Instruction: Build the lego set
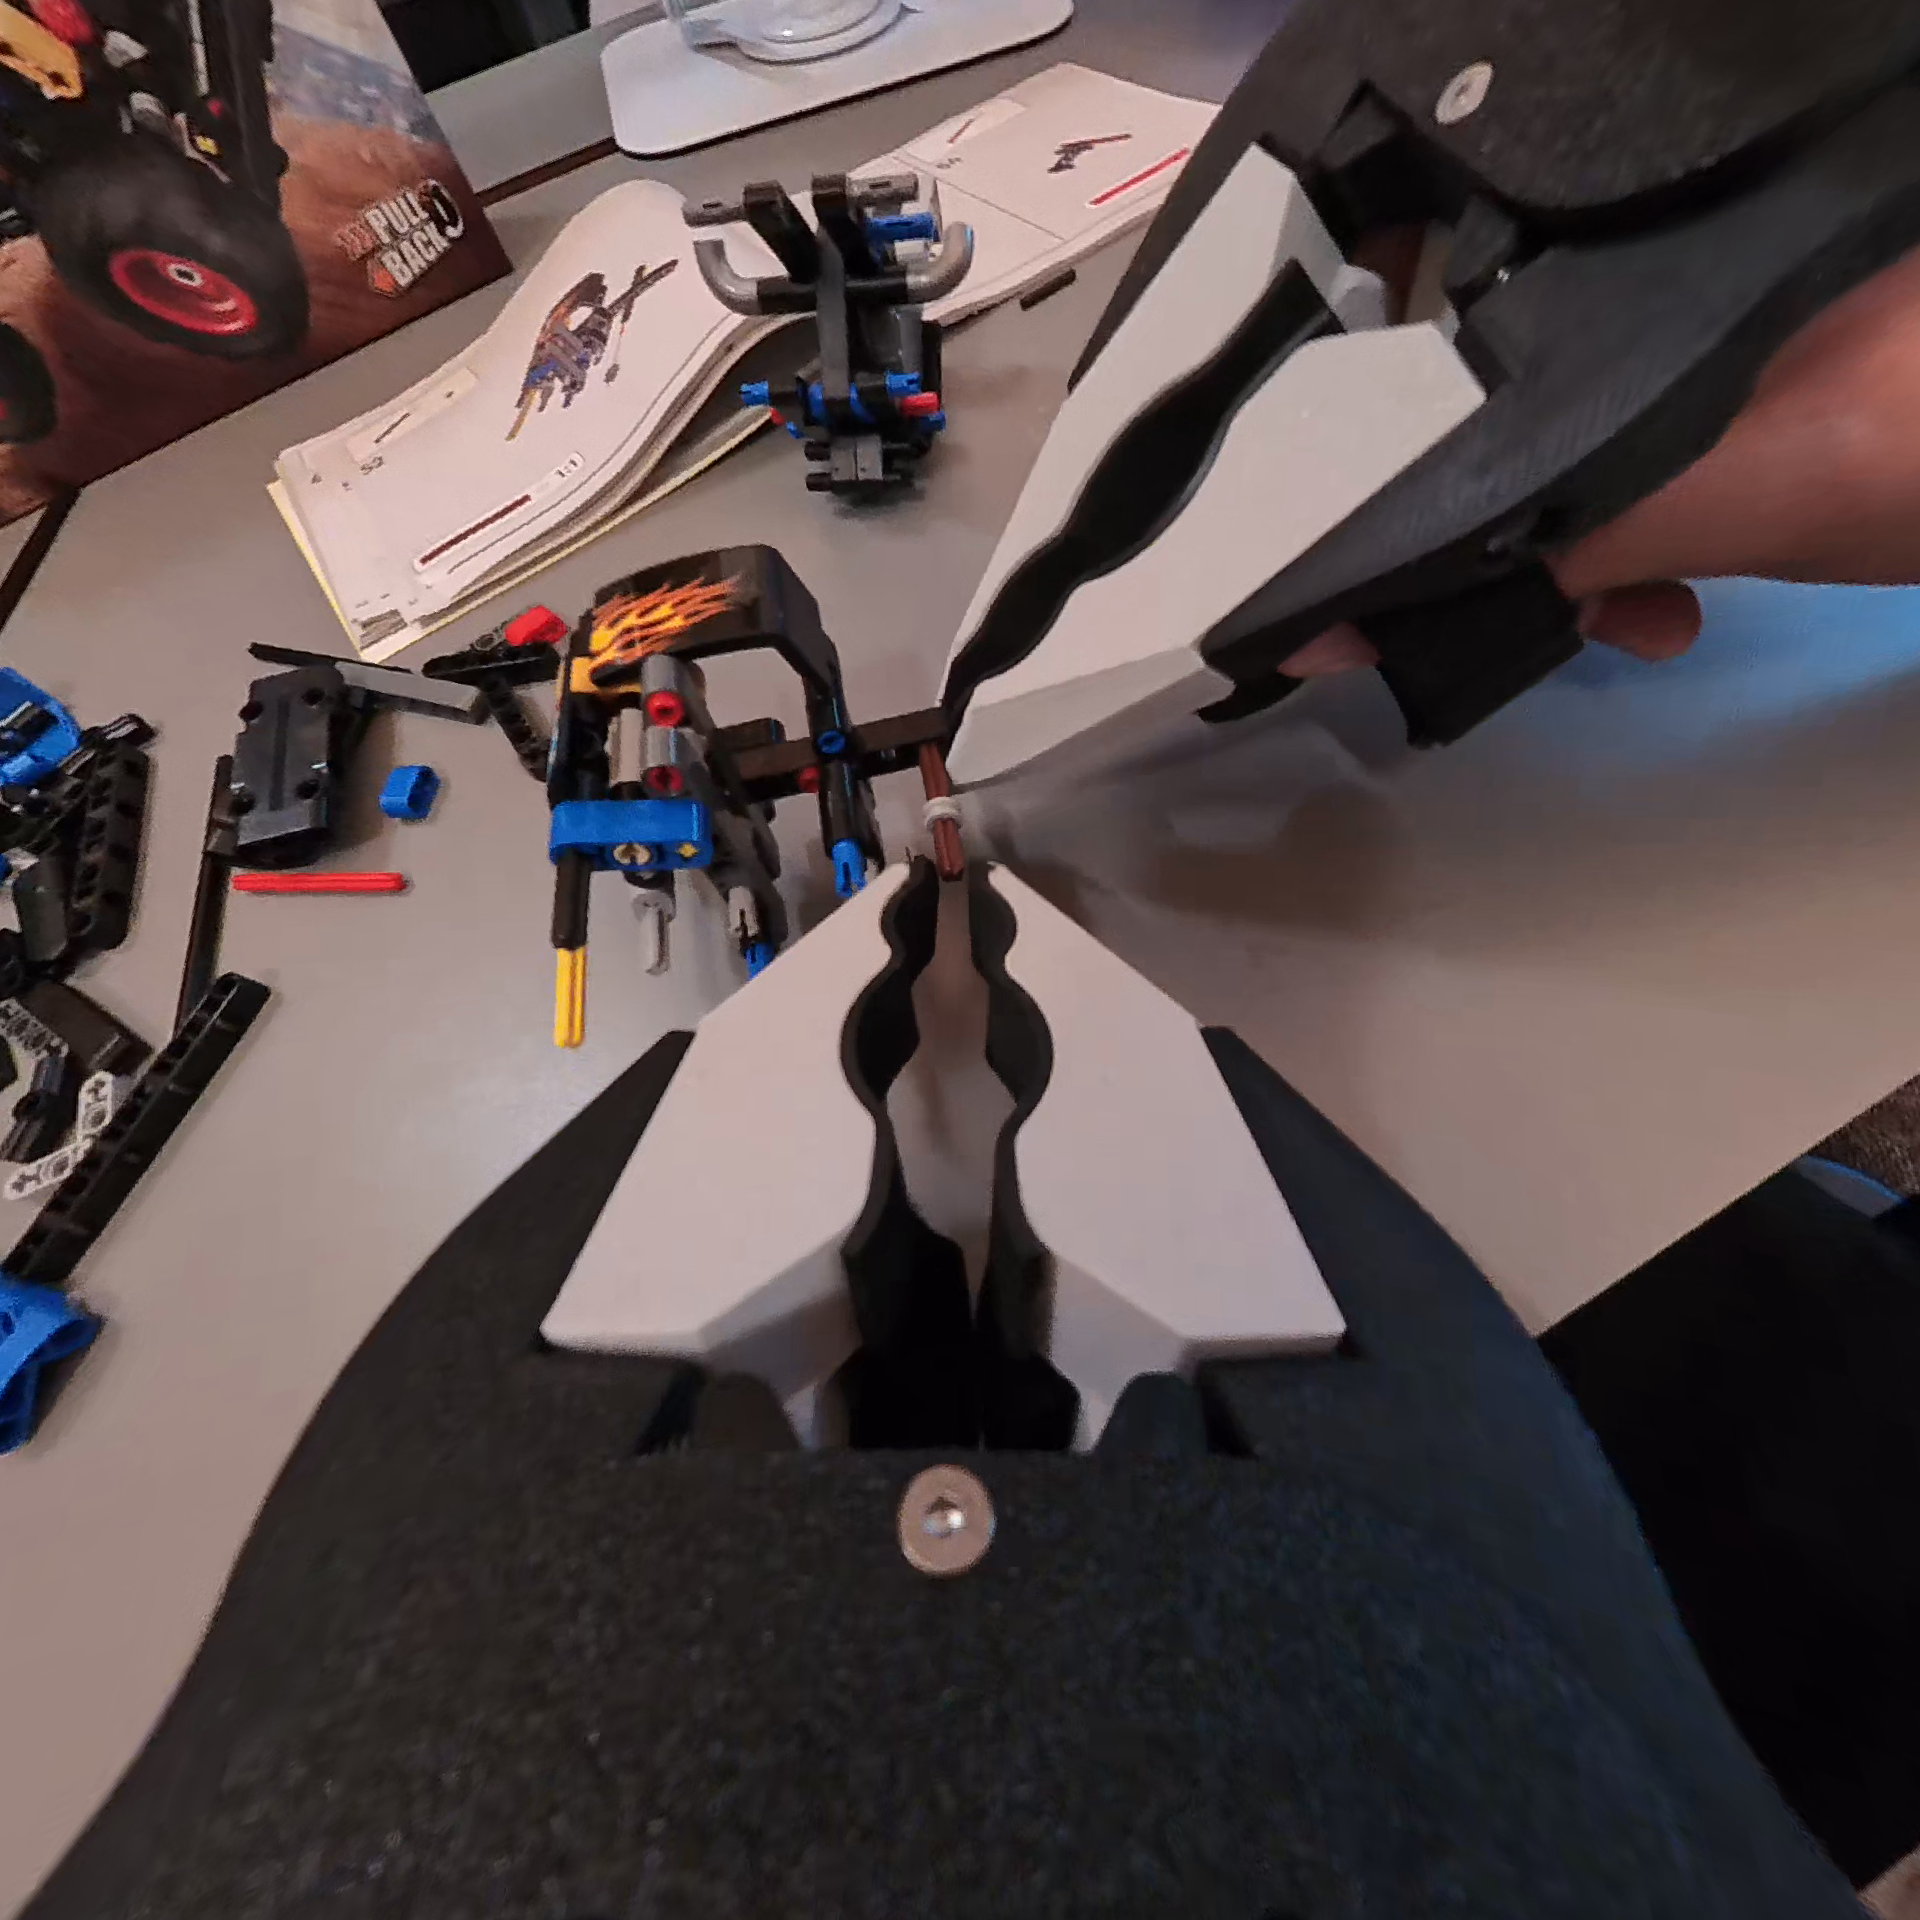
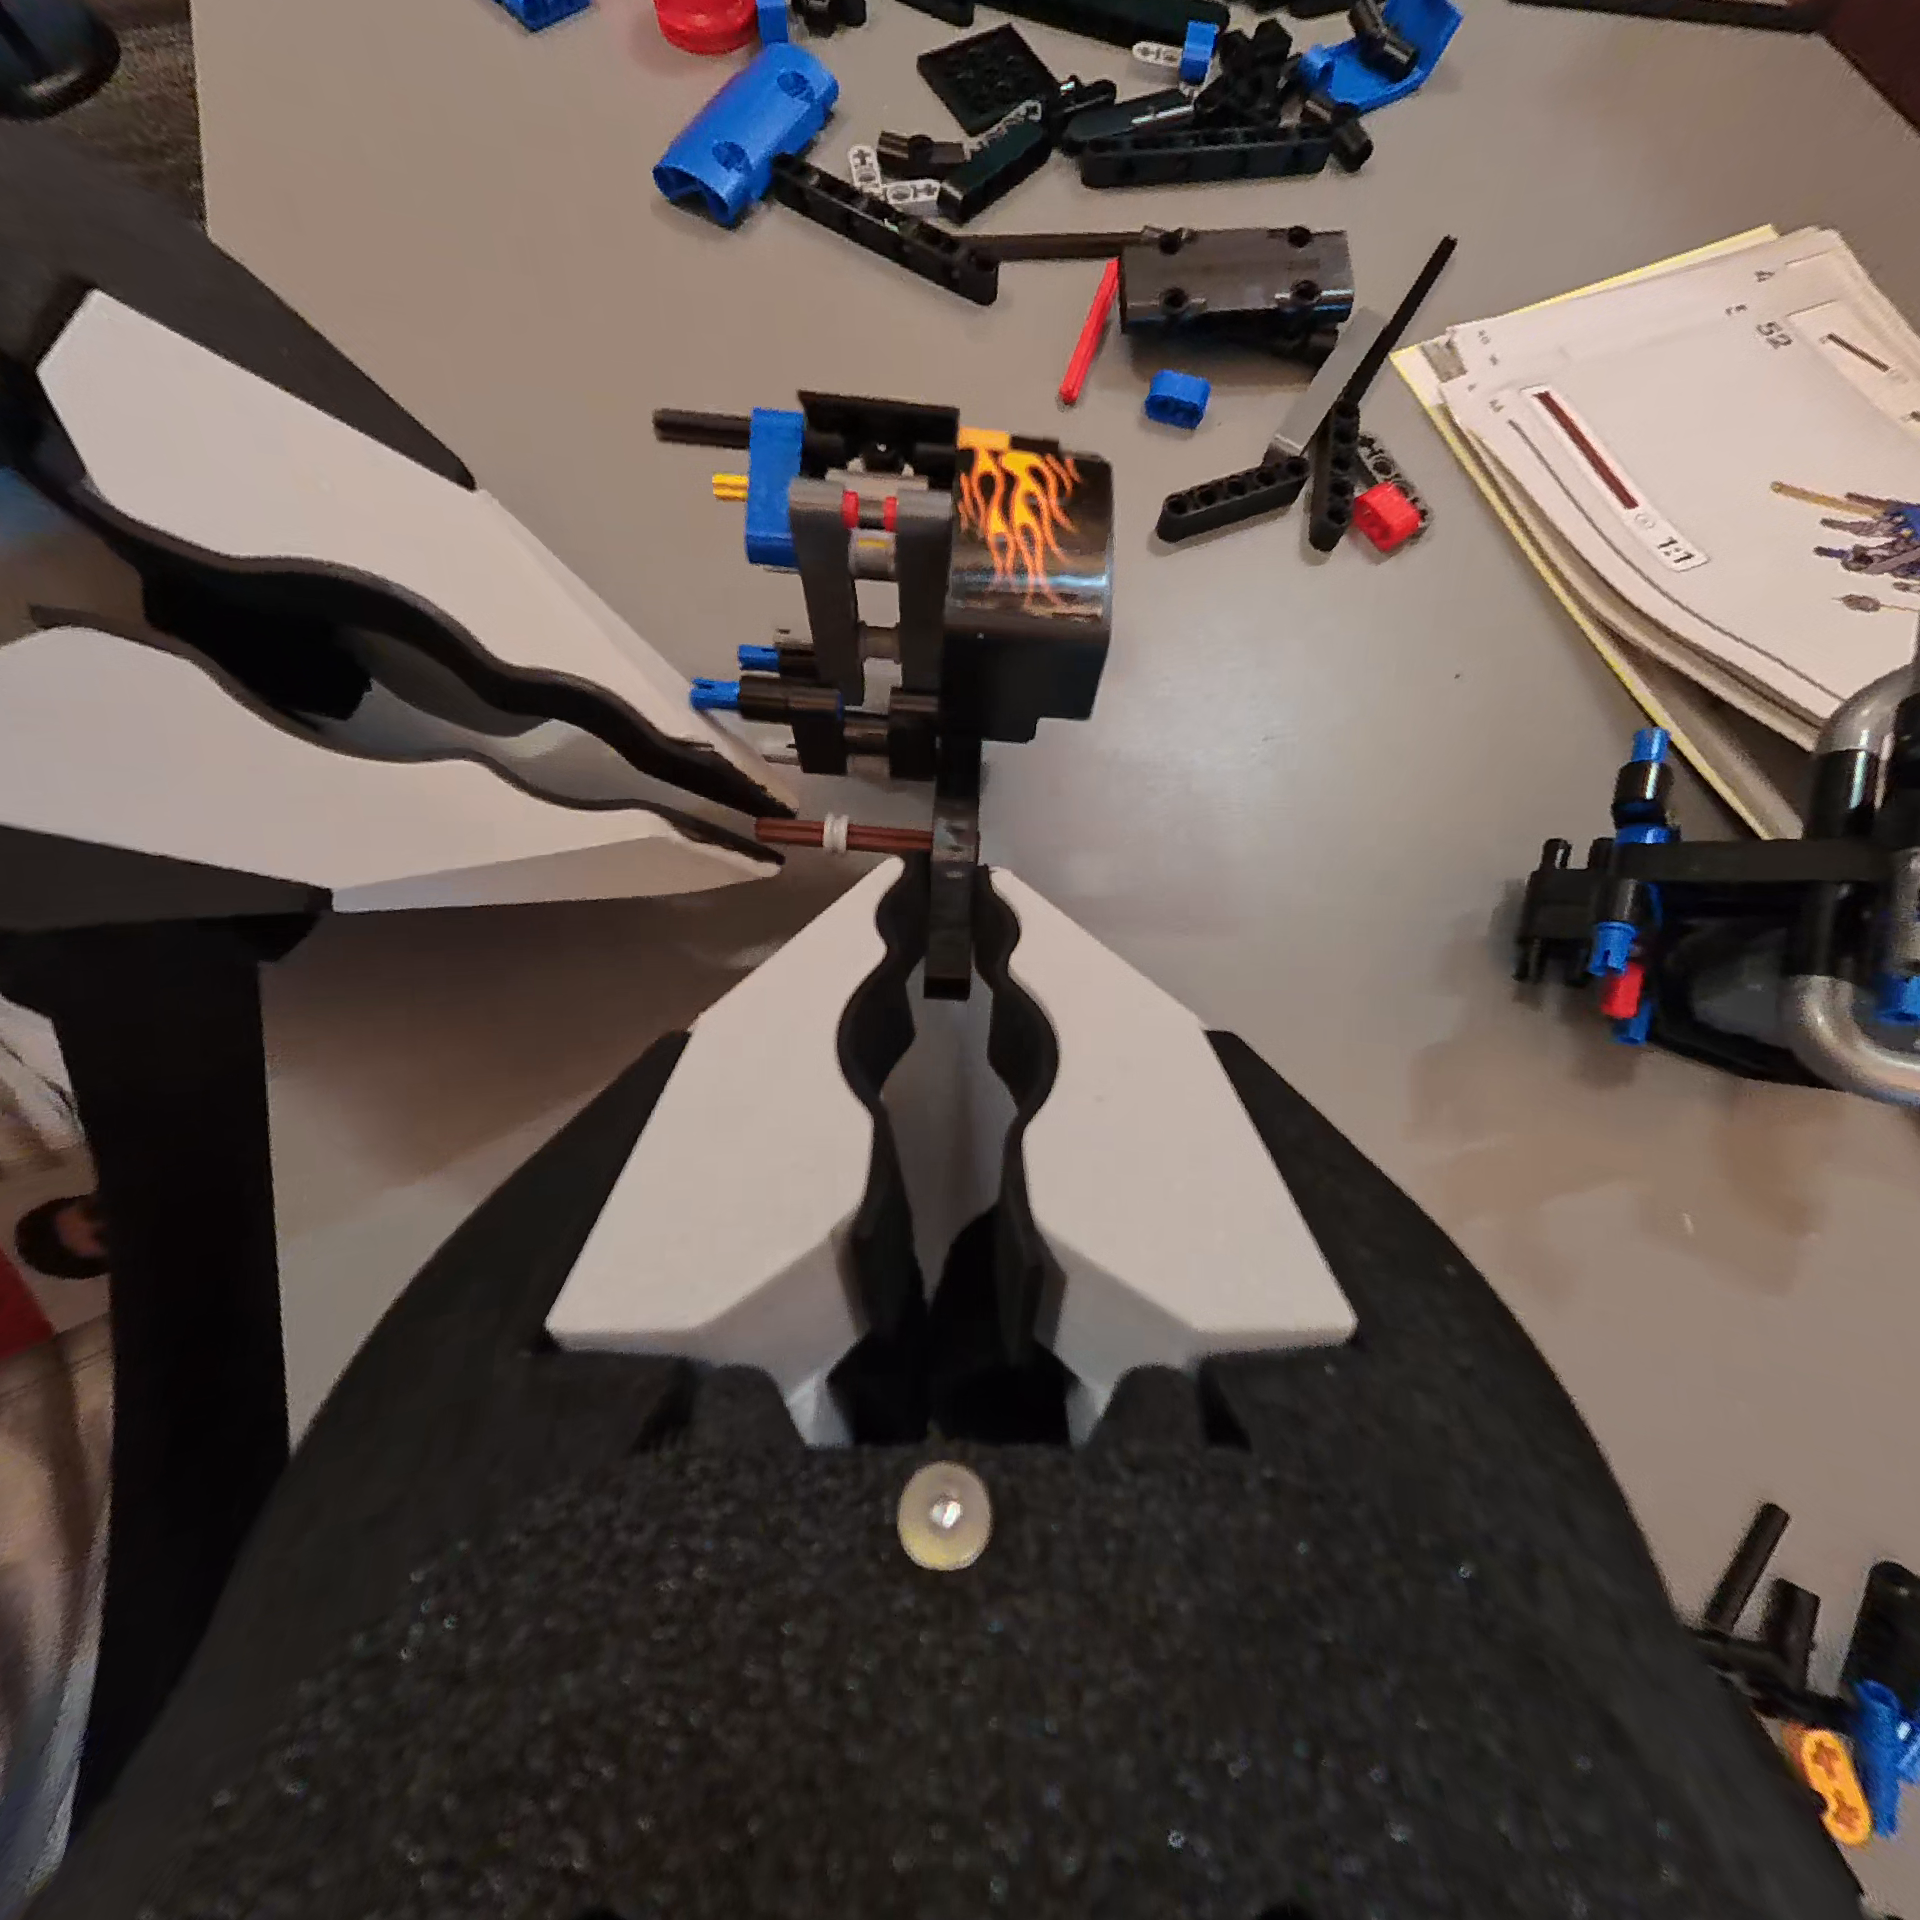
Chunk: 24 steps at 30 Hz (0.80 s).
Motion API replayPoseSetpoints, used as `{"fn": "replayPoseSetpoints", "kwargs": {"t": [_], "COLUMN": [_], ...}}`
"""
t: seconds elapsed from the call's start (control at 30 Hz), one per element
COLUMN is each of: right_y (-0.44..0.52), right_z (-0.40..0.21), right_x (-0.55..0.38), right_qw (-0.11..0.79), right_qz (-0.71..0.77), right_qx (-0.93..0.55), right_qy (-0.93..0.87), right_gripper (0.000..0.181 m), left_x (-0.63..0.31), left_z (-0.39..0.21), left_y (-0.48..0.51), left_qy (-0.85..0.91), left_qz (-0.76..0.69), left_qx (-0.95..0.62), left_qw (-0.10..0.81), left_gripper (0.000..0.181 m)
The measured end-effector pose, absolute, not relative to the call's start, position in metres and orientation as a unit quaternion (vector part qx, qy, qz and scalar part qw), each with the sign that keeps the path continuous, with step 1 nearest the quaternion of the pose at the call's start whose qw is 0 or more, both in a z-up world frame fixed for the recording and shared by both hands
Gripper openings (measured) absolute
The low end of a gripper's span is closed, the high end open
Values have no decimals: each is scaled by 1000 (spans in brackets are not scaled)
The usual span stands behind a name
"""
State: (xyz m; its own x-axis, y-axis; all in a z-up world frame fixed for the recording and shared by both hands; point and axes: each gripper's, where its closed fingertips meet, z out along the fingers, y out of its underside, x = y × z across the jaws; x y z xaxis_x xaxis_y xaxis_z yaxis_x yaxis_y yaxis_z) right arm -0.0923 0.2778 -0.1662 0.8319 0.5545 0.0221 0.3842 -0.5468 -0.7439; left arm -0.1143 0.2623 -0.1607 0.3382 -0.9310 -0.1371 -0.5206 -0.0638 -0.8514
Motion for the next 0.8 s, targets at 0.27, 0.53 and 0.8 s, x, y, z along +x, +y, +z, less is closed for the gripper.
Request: {"fn": "replayPoseSetpoints", "kwargs": {"t": [0.27,0.53,0.8], "right_y": [274,267,271], "right_z": [-169,-168,-164], "right_x": [-96,-110,-111], "right_qw": [380,352,371], "right_qz": [162,308,312], "right_qx": [-878,-858,-850], "right_qy": [-243,-213,-208], "right_gripper": [7,27,21], "left_x": [-115,-119,-118], "left_z": [-162,-165,-166], "left_y": [264,268,266], "left_qy": [529,533,540], "left_qz": [-210,-201,-193], "left_qx": [-688,-691,-685], "left_qw": [450,446,449], "left_gripper": [2,1,1]}}
